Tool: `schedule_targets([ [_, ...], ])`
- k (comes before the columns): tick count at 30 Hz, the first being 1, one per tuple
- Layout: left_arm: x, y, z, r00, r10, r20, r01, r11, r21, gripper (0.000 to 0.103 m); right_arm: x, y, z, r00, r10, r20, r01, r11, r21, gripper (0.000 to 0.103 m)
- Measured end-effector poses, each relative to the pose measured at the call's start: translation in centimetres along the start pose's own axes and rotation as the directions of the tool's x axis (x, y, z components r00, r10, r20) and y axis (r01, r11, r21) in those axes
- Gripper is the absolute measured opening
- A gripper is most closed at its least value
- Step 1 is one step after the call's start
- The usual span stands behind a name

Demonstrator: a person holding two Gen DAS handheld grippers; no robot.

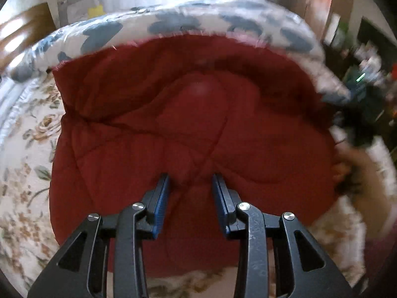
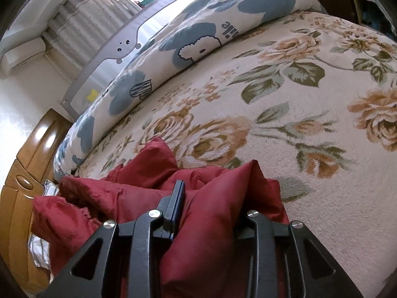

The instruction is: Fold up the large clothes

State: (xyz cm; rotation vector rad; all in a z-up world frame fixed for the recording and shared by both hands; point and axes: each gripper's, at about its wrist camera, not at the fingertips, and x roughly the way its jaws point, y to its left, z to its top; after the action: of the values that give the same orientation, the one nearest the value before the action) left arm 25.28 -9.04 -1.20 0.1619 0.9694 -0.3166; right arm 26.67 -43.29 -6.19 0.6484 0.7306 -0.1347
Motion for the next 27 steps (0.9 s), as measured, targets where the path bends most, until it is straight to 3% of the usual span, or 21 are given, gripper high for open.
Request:
schedule_targets([
  [5, 3.6, 0.7, 1.0, 0.998, 0.061, -0.015, -0.061, 0.998, -0.008, 0.032, -4.5, 2.1, 0.4, 0.998, 0.057, 0.034, -0.055, 0.997, -0.048, 0.058],
  [9, 4.7, 1.5, 2.3, 0.997, 0.082, -0.008, -0.082, 0.996, -0.018, 0.033, -8.7, 5.2, -1.1, 0.993, 0.084, 0.083, -0.065, 0.975, -0.214, 0.077],
  [11, 5.1, 2.2, 2.7, 0.996, 0.084, -0.011, -0.084, 0.996, -0.022, 0.033, -8.4, 7.2, -2.5, 0.997, 0.081, 0.018, -0.07, 0.938, -0.338, 0.077],
  [15, 5.5, 3.2, 3.5, 0.994, 0.104, -0.013, -0.105, 0.994, -0.02, 0.033, -3.8, 9.4, -5.0, 0.988, -0.041, -0.152, -0.041, 0.864, -0.501, 0.077],
  [17, 5.5, 3.4, 3.3, 0.993, 0.114, -0.014, -0.114, 0.993, -0.014, 0.033, -1.3, 8.8, -5.2, 0.977, -0.091, -0.191, -0.018, 0.864, -0.504, 0.077],
  [27, 8.5, 6.0, 4.7, 0.992, 0.114, -0.057, -0.12, 0.987, -0.108, 0.033, 3.3, 5.0, -2.2, 0.972, -0.035, -0.231, -0.038, 0.951, -0.307, 0.079],
])
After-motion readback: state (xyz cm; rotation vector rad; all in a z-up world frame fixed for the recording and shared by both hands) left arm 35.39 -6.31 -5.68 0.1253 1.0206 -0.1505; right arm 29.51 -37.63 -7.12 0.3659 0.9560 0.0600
